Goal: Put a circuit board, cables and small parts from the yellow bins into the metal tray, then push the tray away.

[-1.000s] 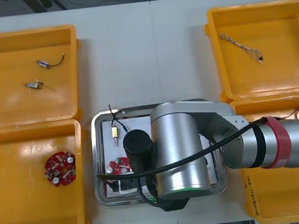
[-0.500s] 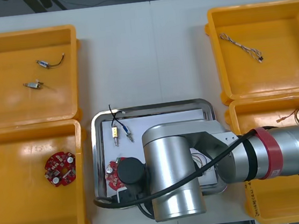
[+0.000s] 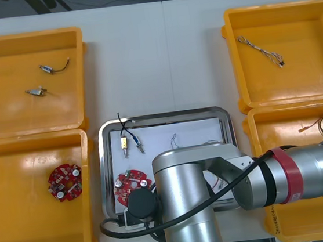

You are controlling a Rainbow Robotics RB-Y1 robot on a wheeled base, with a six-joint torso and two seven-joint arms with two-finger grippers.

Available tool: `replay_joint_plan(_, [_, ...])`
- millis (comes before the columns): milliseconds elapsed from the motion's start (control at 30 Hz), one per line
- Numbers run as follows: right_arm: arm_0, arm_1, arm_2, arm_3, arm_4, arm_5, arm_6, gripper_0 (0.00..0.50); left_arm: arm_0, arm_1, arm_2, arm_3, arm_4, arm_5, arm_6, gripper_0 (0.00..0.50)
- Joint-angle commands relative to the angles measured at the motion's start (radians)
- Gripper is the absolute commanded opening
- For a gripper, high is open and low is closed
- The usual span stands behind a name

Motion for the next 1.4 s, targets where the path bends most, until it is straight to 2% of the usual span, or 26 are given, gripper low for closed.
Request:
replay_joint_plan(33, [0.029, 0.032, 0.013, -0.01, 0.033, -0.011, -0.045, 0.5, 0.016, -0.009, 0.03, -0.027, -0.009, 0.006, -0.128, 0.5])
replay_joint_plan(167, [0.061, 0.032, 0.013, -0.01, 0.07, -0.014, -0.054, 0.5, 0.016, -0.009, 0.03, -0.027, -0.009, 0.006, -0.128, 0.5])
replay_joint_plan(733, [0.071, 0.046, 0.02, 0.034, 0.088, -0.036, -0.068, 0.5, 0.016, -0.009, 0.03, -0.027, -0.009, 0.006, -0.128, 0.5])
replay_joint_plan(900, [0.071, 0.051, 0.06, 0.034, 0.143, -0.048, -0.088, 0.5, 0.016, -0.009, 0.03, -0.027, -0.009, 0.006, -0.128, 0.5])
replay_joint_plan(1400, [0.095, 0.065, 0.06, 0.034, 0.165, -0.053, -0.111, 0.5, 0.016, -0.009, 0.03, -0.027, -0.009, 0.006, -0.128, 0.5])
